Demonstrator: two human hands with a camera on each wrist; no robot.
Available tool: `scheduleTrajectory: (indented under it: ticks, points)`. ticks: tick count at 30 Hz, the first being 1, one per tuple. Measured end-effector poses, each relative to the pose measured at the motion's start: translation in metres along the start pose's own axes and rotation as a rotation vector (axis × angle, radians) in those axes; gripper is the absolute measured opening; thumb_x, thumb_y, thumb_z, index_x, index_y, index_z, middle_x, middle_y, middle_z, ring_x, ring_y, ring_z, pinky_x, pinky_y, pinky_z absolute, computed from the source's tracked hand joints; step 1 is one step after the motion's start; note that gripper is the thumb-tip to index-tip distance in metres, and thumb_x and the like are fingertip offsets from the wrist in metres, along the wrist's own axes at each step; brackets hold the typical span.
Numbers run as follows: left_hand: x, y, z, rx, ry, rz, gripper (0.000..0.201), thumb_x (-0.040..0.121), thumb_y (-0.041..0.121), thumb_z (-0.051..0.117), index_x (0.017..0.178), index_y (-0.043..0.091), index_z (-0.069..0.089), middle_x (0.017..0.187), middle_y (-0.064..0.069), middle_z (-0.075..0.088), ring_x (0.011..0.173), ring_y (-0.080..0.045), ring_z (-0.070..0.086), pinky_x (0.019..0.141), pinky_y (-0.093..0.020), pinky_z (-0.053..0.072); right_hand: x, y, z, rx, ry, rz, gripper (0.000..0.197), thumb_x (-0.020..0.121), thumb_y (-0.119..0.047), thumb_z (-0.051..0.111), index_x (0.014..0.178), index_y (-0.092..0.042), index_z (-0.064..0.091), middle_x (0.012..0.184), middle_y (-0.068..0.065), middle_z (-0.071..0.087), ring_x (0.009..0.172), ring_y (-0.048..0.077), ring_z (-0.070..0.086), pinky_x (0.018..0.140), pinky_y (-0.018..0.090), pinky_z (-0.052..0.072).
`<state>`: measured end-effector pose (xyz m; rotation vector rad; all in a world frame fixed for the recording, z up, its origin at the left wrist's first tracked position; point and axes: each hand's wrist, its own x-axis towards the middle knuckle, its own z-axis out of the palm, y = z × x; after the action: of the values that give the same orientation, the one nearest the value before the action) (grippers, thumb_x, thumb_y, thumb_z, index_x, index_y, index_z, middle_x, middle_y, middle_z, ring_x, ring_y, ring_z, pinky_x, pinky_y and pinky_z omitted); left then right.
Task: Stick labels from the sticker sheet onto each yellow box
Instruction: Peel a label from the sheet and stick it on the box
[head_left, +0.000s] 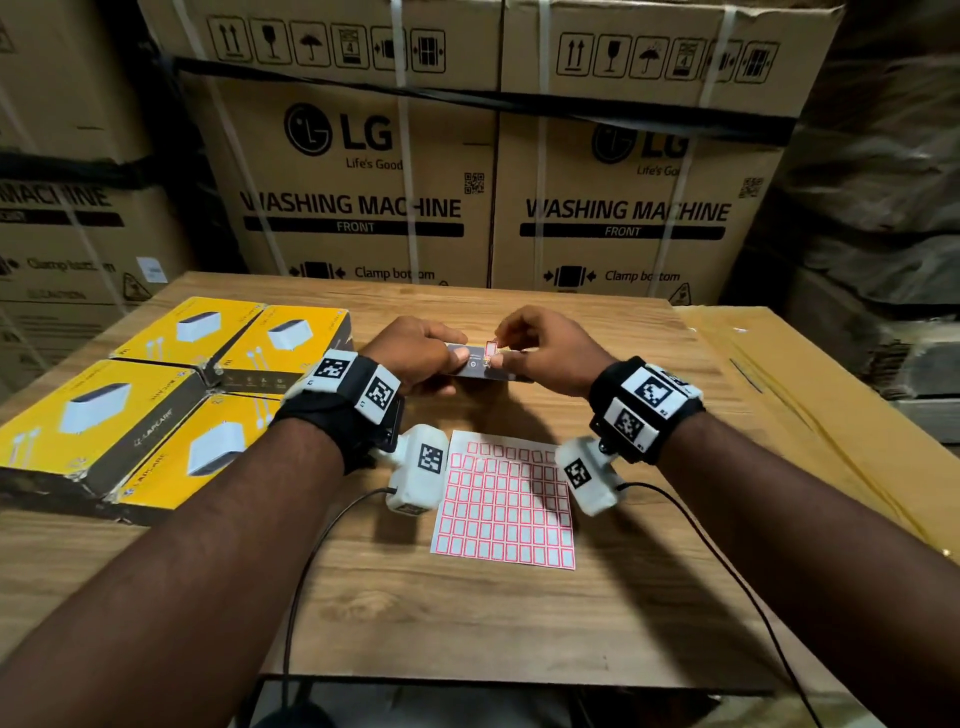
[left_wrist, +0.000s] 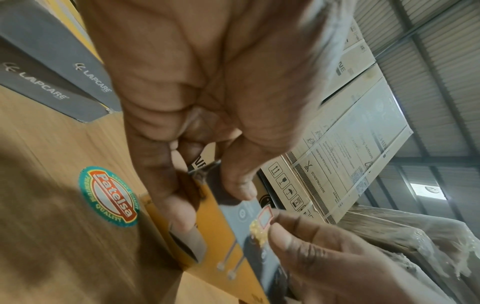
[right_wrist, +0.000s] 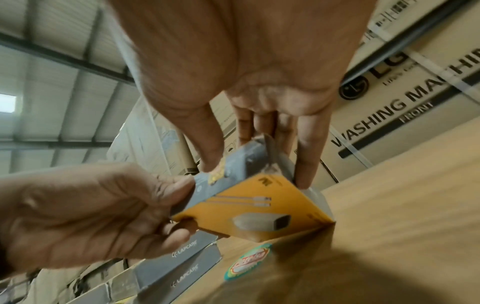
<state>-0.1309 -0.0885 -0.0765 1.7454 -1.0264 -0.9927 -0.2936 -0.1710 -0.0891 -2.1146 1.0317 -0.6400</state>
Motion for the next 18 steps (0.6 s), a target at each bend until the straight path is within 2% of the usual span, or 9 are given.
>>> scheduleTrajectory:
  ticks: [3,4,8,9,11,12,15,16,18]
  points:
    - [-0.002,0.0,0.0,-0.005,0.001,0.002,0.025,0.091,0.008,0.064,0.116,0.011,0.066,0.109,-0.014,0.064,0.074,-0.019,0.064,0.065,-0.029,0.06,-0.004,0.006,0.006,0.032,0.012,0.027,0.03,0.08,-0.032,0.076,0.105,-0.024,0.062,0.104,-0.006,0.063,0.096,0.013,0.059,0.072,0.028,0.049]
    - [-0.003,0.0,0.0,0.002,0.003,0.005,0.025,0.092,0.008,0.063,0.117,0.011,0.066,0.108,-0.013,0.064,0.074,-0.019,0.063,0.064,-0.029,0.06,-0.004,0.007,0.009,0.053,0.021,0.044,0.029,0.079,-0.034,0.076,0.104,-0.027,0.062,0.108,-0.005,0.062,0.098,0.014,0.058,0.072,0.028,0.048]
    - [-0.003,-0.004,0.003,0.043,0.023,0.034,0.022,0.096,0.01,0.058,0.117,0.011,0.065,0.092,-0.006,0.062,0.069,-0.016,0.059,0.065,-0.027,0.058,0.0,0.006,0.017,0.225,-0.004,0.148,0.031,0.06,-0.04,0.076,0.088,-0.033,0.065,0.111,0.001,0.065,0.102,0.022,0.064,0.086,0.049,0.056]
    - [-0.004,-0.006,0.004,0.062,0.033,0.047,0.019,0.097,0.012,0.057,0.114,0.013,0.065,0.09,-0.005,0.062,0.066,-0.016,0.058,0.065,-0.028,0.058,0.003,0.01,0.018,0.252,-0.01,0.16,0.033,0.056,-0.041,0.074,0.086,-0.033,0.066,0.109,0.002,0.067,0.101,0.023,0.065,0.086,0.051,0.056]
    - [-0.002,-0.01,0.006,0.137,0.079,0.088,0.014,0.095,0.025,0.06,0.102,0.018,0.069,0.092,-0.005,0.068,0.064,-0.018,0.062,0.07,-0.035,0.059,0.006,0.011,0.02,0.297,-0.012,0.164,0.029,0.058,-0.036,0.07,0.086,-0.029,0.067,0.105,0.004,0.068,0.101,0.027,0.065,0.088,0.053,0.054]
    - [-0.002,-0.011,0.008,0.203,0.109,0.107,0.02,0.09,0.038,0.064,0.099,0.021,0.071,0.094,-0.003,0.071,0.066,-0.02,0.067,0.074,-0.039,0.061,0.006,0.011,0.021,0.312,-0.016,0.164,0.026,0.062,-0.032,0.067,0.087,-0.026,0.068,0.104,0.005,0.069,0.102,0.028,0.065,0.09,0.054,0.053]
    - [0.0,-0.015,0.014,0.362,0.212,0.14,0.069,0.063,0.074,0.062,0.109,0.023,0.07,0.106,-0.001,0.071,0.081,-0.022,0.071,0.077,-0.041,0.06,0.005,0.013,0.022,0.32,-0.017,0.149,0.024,0.067,-0.031,0.063,0.09,-0.024,0.068,0.101,0.005,0.07,0.103,0.026,0.064,0.094,0.052,0.051]
    - [0.0,-0.016,0.016,0.398,0.238,0.157,0.074,0.061,0.077,0.06,0.111,0.023,0.069,0.108,-0.001,0.07,0.084,-0.023,0.071,0.079,-0.041,0.059,0.005,0.014,0.022,0.322,-0.012,0.143,0.024,0.068,-0.032,0.064,0.09,-0.024,0.068,0.101,0.004,0.07,0.103,0.025,0.064,0.093,0.052,0.051]
    - [-0.004,-0.014,0.02,0.489,0.271,0.18,0.065,0.071,0.07,0.061,0.114,0.021,0.067,0.106,-0.004,0.07,0.085,-0.025,0.07,0.08,-0.041,0.058,0.004,0.016,0.022,0.323,0.001,0.14,0.023,0.068,-0.033,0.066,0.09,-0.024,0.069,0.1,0.003,0.071,0.102,0.023,0.065,0.093,0.051,0.052]
